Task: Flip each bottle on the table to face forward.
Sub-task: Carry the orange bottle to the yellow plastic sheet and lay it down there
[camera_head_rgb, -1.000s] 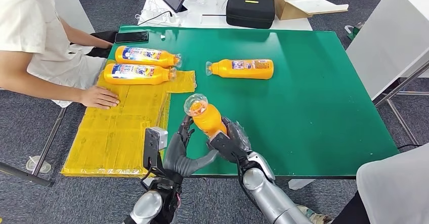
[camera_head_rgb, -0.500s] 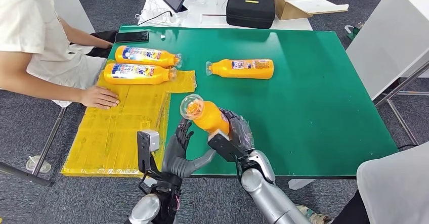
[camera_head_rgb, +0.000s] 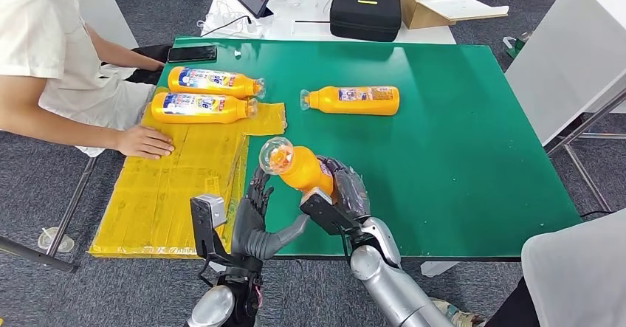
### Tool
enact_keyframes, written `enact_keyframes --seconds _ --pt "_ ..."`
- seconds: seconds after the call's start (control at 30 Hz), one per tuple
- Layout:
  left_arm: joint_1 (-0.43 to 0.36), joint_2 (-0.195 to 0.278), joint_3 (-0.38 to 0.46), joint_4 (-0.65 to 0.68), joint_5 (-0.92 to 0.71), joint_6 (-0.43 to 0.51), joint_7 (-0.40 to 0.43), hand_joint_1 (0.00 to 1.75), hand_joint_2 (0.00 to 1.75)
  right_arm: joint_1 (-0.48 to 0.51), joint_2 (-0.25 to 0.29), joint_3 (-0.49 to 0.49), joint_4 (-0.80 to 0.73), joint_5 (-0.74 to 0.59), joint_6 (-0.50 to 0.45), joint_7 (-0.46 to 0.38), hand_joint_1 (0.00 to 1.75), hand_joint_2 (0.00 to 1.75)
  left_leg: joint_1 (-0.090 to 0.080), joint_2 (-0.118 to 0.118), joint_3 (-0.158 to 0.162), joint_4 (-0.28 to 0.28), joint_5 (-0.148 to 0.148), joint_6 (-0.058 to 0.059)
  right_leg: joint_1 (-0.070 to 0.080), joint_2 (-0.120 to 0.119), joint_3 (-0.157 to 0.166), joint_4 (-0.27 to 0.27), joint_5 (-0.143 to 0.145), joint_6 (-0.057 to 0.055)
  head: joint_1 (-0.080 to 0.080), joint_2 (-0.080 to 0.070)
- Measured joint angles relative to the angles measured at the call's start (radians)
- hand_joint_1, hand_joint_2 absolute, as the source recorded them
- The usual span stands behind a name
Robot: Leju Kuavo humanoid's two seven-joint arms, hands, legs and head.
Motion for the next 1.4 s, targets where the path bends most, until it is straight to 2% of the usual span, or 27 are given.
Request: enact_keyframes --seconds 0.37,0.63,0.73,0.87,0.97,1.4 --pt "0.001 0.000 0.001 -0.006 -0.002 0.001 -0.001 0.00 1.75 0.000 0.000 0.000 -0.005 0.000 0.001 0.000 1.75 1.75 0.000 0.000 0.000 0.000 0.000 0.000 0.000 0.000 0.000 0.000 0.000 0.000 0.000 0.000" --pt "0.003 0.000 0.002 -0.011 -0.060 0.035 -0.058 0.00 1.75 0.000 -0.002 0.002 -0.013 -0.013 0.030 0.004 1.75 1.75 0.000 0.000 0.000 0.000 0.000 0.000 0.000 0.000 -0.001 0.000 0.000 0.000 0.000 0.000" --pt "0.005 0.002 0.012 -0.021 -0.065 -0.001 -0.053 0.00 1.75 0.001 -0.007 0.002 -0.013 -0.019 0.038 0.004 1.75 1.75 0.000 0.000 -0.001 0.000 0.000 0.000 0.000 0.000 -0.001 0.000 0.000 0.000 0.000 0.000" --pt "0.011 0.016 0.032 -0.053 -0.066 -0.110 -0.037 0.00 1.75 0.013 -0.016 0.002 -0.013 -0.019 0.056 -0.012 1.75 1.75 0.000 0.000 -0.001 0.000 0.000 0.000 0.000 0.000 -0.001 0.000 0.000 0.000 0.000 0.000" --pt "0.018 0.024 0.056 -0.069 -0.084 -0.165 -0.055 0.00 1.75 0.023 -0.024 0.001 -0.013 -0.018 0.071 -0.024 1.75 1.75 0.000 0.000 -0.001 0.000 0.000 0.000 0.000 0.000 -0.001 0.000 0.000 0.000 0.000 0.000" --pt "0.028 0.025 0.140 -0.062 -0.094 -0.240 -0.100 0.00 1.75 0.023 -0.045 -0.019 -0.012 -0.020 0.099 -0.041 1.75 1.75 0.000 0.000 -0.001 0.000 0.000 0.000 0.000 0.000 -0.001 0.000 0.000 0.000 0.000 0.000"
